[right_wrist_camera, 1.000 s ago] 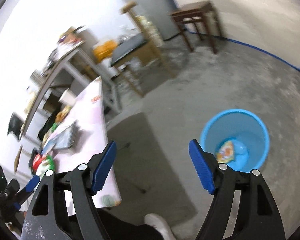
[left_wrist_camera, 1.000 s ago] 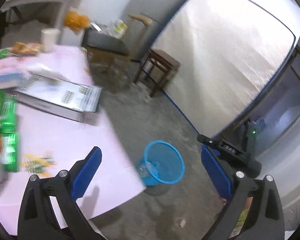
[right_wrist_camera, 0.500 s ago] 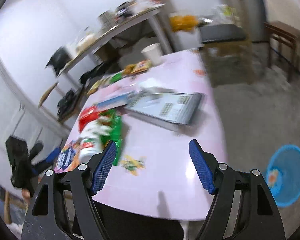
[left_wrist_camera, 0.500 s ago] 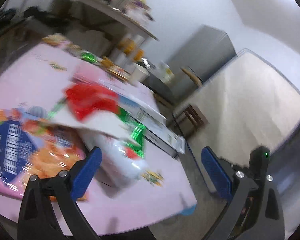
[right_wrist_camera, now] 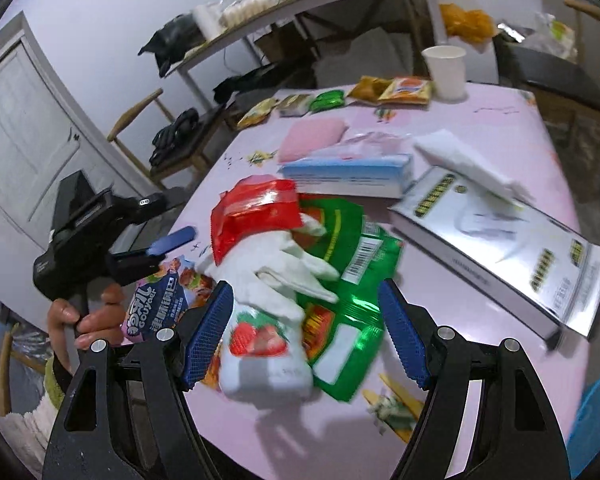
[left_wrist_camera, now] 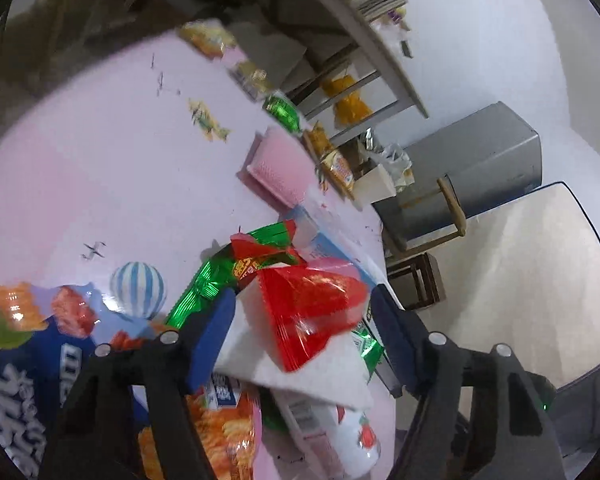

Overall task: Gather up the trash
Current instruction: 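Grasp the red bag with the left gripper while the right gripper grasps the white glove, then carry the red bag and white glove to the blue wastebasket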

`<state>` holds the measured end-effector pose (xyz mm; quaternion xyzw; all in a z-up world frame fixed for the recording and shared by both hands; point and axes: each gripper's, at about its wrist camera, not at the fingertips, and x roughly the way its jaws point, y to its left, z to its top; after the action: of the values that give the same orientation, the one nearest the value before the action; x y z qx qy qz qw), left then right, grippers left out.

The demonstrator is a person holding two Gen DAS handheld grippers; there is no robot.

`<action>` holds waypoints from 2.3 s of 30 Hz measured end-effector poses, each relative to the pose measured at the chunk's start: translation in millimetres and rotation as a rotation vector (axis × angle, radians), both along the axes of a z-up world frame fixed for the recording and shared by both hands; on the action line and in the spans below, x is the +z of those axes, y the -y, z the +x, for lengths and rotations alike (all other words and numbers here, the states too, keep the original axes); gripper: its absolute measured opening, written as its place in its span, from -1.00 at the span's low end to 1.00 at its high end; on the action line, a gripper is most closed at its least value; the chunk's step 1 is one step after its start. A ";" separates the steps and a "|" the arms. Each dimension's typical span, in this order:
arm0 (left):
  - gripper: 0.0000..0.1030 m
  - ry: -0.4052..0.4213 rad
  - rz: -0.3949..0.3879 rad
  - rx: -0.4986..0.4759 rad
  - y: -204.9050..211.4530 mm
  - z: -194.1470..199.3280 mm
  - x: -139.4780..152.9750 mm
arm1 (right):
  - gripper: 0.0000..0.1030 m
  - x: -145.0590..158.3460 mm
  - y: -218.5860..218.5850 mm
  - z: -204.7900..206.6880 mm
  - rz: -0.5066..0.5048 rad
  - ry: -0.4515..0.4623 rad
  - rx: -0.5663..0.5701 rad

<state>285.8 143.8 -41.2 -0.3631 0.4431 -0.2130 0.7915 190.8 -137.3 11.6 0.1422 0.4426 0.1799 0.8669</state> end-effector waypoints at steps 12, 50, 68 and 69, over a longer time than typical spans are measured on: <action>-0.81 -0.068 -0.071 -0.016 0.0 21.8 -25.1 | 0.39 -0.5 -22.6 9.7 -0.045 -0.020 0.042; -1.00 0.229 -0.289 0.087 -40.8 -36.5 41.1 | -0.84 6.1 -71.7 41.6 -0.255 0.050 0.074; -1.00 0.288 -0.325 0.036 -23.2 -62.2 71.1 | -0.84 56.7 -2.2 -5.5 -0.145 0.161 -0.117; -1.00 0.291 -0.320 0.030 -19.9 -63.4 72.8 | -0.84 56.5 3.7 -9.1 -0.145 0.156 -0.131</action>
<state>222.4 163.8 31.5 -0.4561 0.2794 -0.3191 0.7823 181.7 -141.0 68.1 0.0930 0.3757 0.1010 0.9165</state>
